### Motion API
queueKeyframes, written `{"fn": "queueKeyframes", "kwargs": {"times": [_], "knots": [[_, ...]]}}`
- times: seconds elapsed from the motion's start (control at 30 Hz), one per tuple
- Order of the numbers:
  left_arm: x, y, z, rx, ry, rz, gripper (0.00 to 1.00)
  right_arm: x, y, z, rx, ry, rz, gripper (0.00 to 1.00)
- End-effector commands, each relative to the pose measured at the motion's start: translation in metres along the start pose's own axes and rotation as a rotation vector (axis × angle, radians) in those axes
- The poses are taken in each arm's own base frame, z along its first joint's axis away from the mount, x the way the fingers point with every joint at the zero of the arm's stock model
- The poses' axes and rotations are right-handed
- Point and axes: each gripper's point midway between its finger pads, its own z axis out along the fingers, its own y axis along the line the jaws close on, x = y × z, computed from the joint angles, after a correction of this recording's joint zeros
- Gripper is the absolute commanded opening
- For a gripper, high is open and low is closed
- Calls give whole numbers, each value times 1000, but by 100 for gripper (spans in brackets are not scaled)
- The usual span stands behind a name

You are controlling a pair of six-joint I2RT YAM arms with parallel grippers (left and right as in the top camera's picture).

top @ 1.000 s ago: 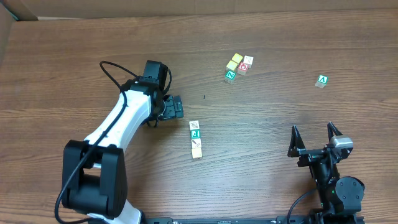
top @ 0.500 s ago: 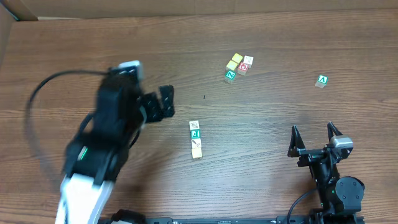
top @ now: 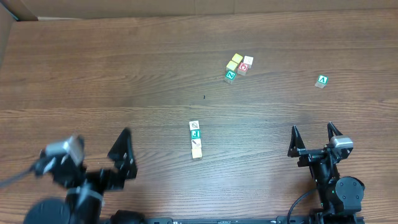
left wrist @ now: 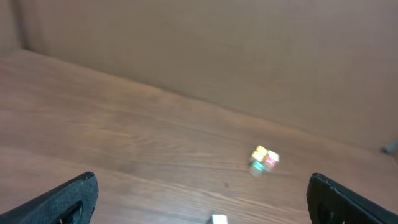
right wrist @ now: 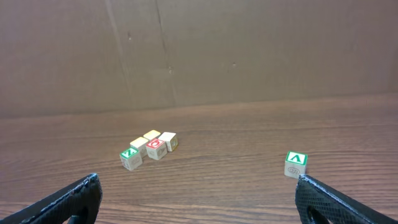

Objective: Flip 3 blocks

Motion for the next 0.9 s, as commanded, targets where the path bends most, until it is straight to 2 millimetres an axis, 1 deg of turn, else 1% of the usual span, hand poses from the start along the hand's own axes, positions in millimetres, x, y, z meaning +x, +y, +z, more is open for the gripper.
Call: {"fn": "queueKeyframes", "kwargs": {"times": [0.0,0.1,0.17,0.3,0.47,0.57,0.67,0.77,0.87], "knots": [[11,23,-23,-65,-90,-25,100,2,0,0,-2,-2,-4,100],[25,34,-37,-75,-155,-37,100,2,0,0,-2,-2,-4,100],[31,37,-41,-66,-188,-41,100,2,0,0,-2,-2,-4,100],[28,35,-43,-21,-284,-59,100,2,0,0,-2,-2,-4,100],[11,25,-37,42,-388,-68,99,2,0,0,-2,-2,-4,100],[-7,12,-36,112,-474,-68,99,2,0,0,-2,-2,-4,100],[-30,-6,-42,218,-604,-68,100,2,0,0,-2,-2,-4,100],[-51,-21,-54,327,-754,-54,100,2,0,0,-2,-2,-4,100],[-60,-27,-62,386,-880,-50,100,2,0,0,-2,-2,-4,100]]}}
